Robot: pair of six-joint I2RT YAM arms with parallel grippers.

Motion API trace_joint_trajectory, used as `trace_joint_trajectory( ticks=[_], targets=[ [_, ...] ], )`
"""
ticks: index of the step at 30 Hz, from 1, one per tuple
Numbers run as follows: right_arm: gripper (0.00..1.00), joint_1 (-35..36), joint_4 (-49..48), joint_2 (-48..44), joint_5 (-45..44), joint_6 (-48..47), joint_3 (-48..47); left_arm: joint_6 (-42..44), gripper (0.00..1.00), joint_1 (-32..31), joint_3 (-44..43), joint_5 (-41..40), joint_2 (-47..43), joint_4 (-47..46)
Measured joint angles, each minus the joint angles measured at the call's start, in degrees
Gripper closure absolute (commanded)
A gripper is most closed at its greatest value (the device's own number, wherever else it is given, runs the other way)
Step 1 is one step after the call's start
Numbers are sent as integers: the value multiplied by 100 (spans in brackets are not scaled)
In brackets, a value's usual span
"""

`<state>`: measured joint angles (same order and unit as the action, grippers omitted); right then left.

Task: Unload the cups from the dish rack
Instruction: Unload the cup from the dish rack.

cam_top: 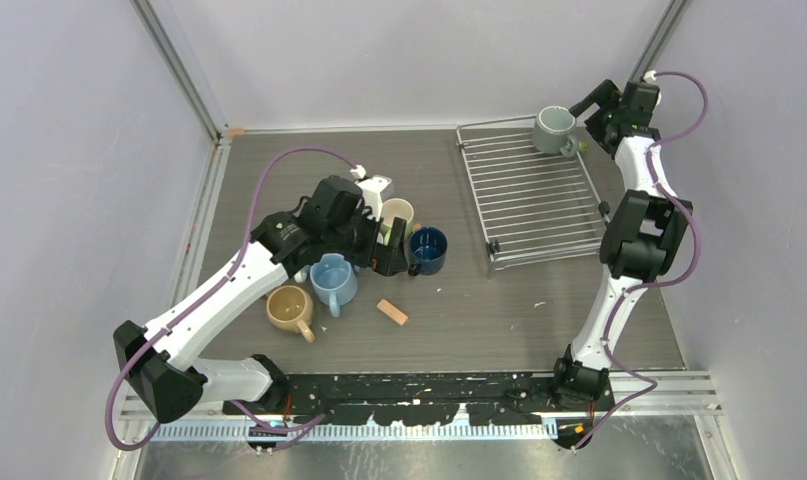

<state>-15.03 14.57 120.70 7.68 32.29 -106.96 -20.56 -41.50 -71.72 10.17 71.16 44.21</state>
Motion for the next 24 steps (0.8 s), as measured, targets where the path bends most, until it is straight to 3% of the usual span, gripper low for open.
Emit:
trace_joint_trajectory(
  ticks=[13,24],
  targets=[
    [0,-42,-544,461,658,540,-195,0,0,37,85,72,0,-116],
    [0,22,-649,466,693,555,-127,-2,0,44,184,188,0,-125]
  ],
)
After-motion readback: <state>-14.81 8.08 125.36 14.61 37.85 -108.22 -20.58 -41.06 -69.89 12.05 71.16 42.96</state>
